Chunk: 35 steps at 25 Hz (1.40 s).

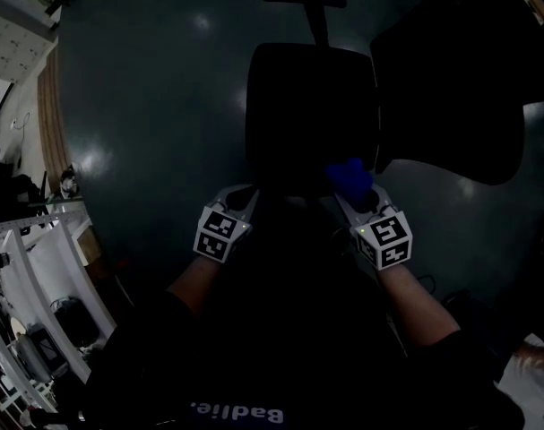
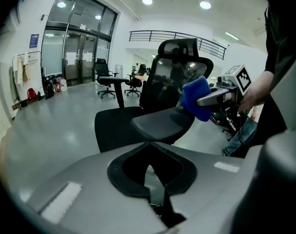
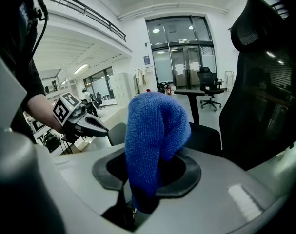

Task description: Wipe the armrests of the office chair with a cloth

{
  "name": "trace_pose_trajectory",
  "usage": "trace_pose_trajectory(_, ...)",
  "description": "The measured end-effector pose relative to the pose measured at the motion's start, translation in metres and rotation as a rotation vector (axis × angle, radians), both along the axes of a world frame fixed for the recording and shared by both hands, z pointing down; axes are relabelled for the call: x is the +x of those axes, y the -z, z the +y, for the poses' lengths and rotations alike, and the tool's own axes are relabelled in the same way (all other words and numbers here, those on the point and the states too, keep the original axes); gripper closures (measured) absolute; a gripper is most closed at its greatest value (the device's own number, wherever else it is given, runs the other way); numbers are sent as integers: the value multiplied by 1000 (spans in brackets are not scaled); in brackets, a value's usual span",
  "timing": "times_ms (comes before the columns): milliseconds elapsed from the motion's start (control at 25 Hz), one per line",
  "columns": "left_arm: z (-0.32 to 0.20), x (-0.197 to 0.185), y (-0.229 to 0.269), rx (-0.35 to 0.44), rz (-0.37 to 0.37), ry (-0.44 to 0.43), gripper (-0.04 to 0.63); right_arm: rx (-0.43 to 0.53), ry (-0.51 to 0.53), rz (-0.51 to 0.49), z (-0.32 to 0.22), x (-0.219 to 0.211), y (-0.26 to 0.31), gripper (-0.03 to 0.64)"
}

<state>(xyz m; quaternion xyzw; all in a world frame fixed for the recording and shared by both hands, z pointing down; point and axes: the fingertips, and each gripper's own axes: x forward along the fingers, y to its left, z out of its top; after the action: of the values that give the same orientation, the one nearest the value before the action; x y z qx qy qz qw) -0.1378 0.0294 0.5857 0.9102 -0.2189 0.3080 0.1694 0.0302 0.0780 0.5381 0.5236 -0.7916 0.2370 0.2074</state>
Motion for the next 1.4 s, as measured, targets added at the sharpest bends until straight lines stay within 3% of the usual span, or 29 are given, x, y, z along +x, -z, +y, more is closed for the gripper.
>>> trace_pose_trajectory(520,4,-2,1,2,38,-21,577,21,268,-38,-23,-124,12,482)
trace_pose_trajectory(800,1,-2,-2,0,54,-15,577,18,390,-37,-35,-168,14,482)
trace_pose_trajectory(1120,5,-20,-16,-23,47,42,577,3,449,-56,-43,-194,14,482)
trace_pose_trajectory(1400,28,-42,-29,-40,13,81,577,69,527,-66,-24,-198,38,482)
